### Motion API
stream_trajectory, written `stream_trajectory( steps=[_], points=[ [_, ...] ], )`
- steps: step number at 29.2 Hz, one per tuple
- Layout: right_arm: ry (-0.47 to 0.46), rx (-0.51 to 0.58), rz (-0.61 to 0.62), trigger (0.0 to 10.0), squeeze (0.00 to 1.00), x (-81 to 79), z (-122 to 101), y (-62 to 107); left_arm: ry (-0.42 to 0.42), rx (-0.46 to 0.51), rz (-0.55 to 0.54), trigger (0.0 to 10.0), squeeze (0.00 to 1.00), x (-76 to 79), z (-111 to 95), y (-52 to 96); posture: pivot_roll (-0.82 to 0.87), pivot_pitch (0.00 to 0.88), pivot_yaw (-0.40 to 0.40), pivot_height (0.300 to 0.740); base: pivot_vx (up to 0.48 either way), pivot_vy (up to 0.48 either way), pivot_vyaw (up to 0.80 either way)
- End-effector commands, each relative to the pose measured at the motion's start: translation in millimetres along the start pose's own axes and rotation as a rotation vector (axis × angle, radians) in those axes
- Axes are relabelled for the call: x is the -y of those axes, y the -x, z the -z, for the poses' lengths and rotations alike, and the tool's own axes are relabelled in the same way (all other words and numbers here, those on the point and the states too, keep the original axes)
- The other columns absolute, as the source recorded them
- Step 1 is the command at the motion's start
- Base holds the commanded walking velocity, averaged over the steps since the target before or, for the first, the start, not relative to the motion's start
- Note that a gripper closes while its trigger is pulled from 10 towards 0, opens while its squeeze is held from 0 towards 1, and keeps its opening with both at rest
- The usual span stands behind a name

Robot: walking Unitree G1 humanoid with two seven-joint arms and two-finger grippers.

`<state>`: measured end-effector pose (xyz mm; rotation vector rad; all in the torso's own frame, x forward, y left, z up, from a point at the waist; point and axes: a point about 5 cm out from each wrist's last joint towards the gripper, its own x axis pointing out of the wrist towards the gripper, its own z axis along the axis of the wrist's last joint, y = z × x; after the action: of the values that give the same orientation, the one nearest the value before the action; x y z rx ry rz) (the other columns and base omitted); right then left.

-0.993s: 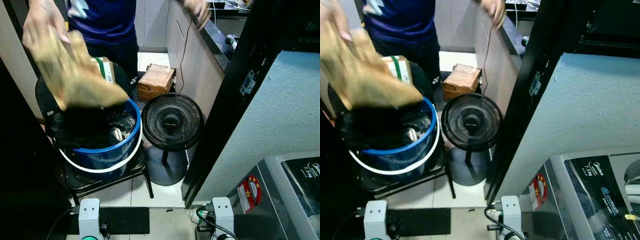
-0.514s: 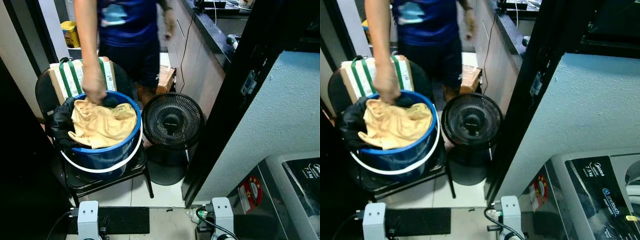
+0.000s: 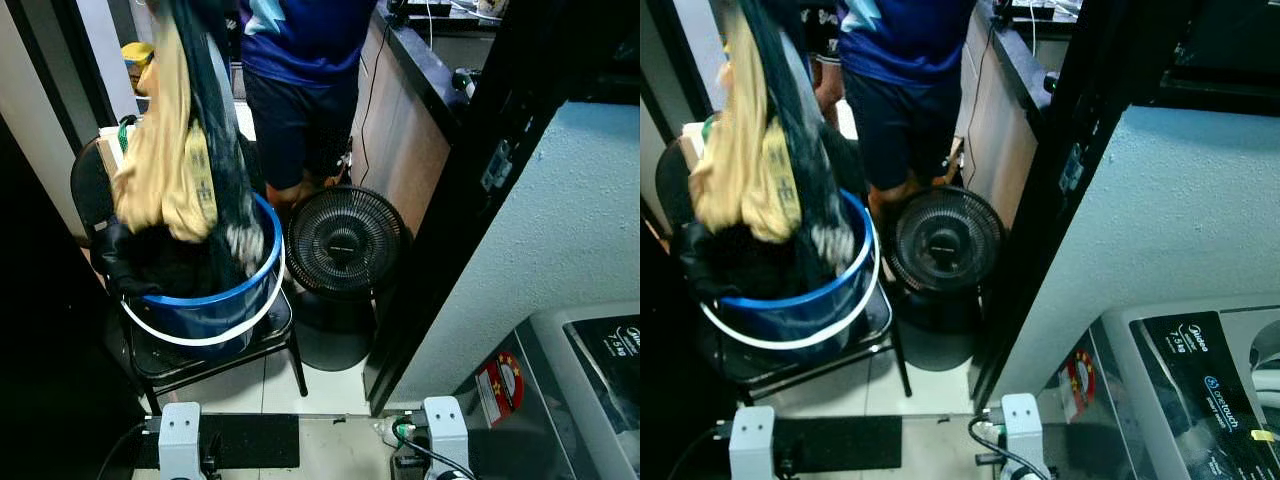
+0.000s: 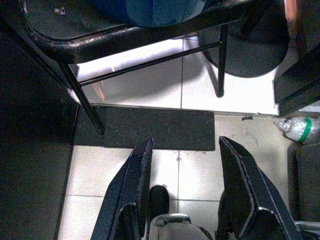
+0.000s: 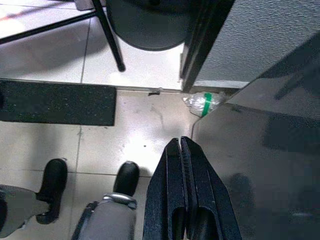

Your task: Clothes washing

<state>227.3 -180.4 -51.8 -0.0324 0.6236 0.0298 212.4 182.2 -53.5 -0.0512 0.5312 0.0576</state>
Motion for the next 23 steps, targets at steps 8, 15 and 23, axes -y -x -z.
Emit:
stream_trajectory(
  steps=[8,15,23],
  points=[
    [0.013,0.006,-0.012,10.0,0.0,-2.2,2.0,1.1,-0.01,-0.036,0.018,10.0,0.0,2.1,-2.5,-4.8,0.06,0.03,0.028,0.74,0.0,0.0,0.0],
    [-0.021,-0.026,-0.003,10.0,0.0,-5.3,10.3,3.4,-0.015,-0.033,0.029,10.0,0.0,4.2,-5.0,-6.4,0.04,0.027,0.047,0.74,0.0,0.0,0.0],
    [-0.024,-0.05,0.009,10.0,0.0,-1.0,19.4,7.9,-0.018,-0.036,0.037,10.0,0.0,4.9,-5.7,-7.1,0.02,0.028,0.062,0.74,0.0,0.0,0.0]
  ],
)
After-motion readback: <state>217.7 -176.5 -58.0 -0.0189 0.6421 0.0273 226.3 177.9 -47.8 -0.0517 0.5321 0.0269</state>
